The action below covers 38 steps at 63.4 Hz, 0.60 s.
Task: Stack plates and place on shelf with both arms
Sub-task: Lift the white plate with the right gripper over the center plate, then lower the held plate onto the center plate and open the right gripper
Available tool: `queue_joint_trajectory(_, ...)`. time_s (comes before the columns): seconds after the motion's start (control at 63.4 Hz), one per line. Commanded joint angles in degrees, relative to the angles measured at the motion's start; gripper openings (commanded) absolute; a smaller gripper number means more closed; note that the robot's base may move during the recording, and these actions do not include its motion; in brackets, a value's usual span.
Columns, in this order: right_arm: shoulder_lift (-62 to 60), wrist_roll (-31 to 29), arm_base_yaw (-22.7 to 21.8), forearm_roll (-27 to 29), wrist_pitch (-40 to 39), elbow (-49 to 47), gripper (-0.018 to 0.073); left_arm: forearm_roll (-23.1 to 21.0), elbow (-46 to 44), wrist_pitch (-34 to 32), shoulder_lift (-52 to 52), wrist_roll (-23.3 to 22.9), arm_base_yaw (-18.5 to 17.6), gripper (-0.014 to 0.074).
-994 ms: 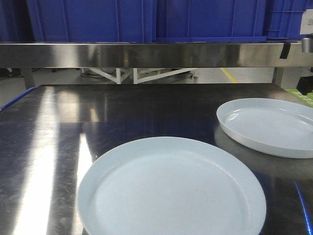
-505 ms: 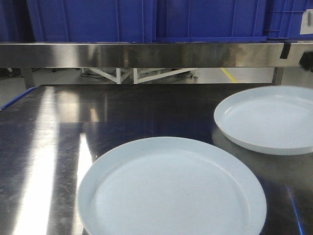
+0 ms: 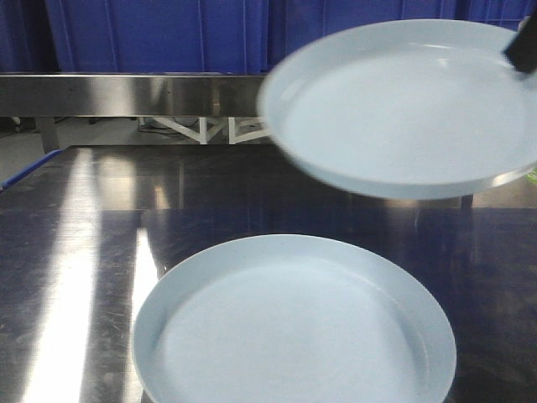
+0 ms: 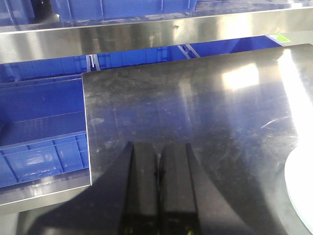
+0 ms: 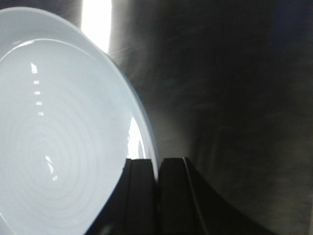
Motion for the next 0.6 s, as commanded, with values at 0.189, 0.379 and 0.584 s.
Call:
queue_joint_trajectory(0.189,2.36,-2.85,9.68,5.11,0.24,1.02,0.0056,0.45,-1.7,-4.3,0.4,-0.55,0.19,0.0084)
queue_joint_trajectory(0.379,7.26,-2.8,11.82,5.49,-4.94,4.67,0.0056,0.45,-1.7,-4.3,0.4,-0.55,0.19,0.0084)
queue_joint_trajectory(0.584,12.34,-2.8,11.82,7.92,-6.72,5.15,0.0056,0.45,-1.7,-4.3,0.4,-0.55,0.19,0.0084)
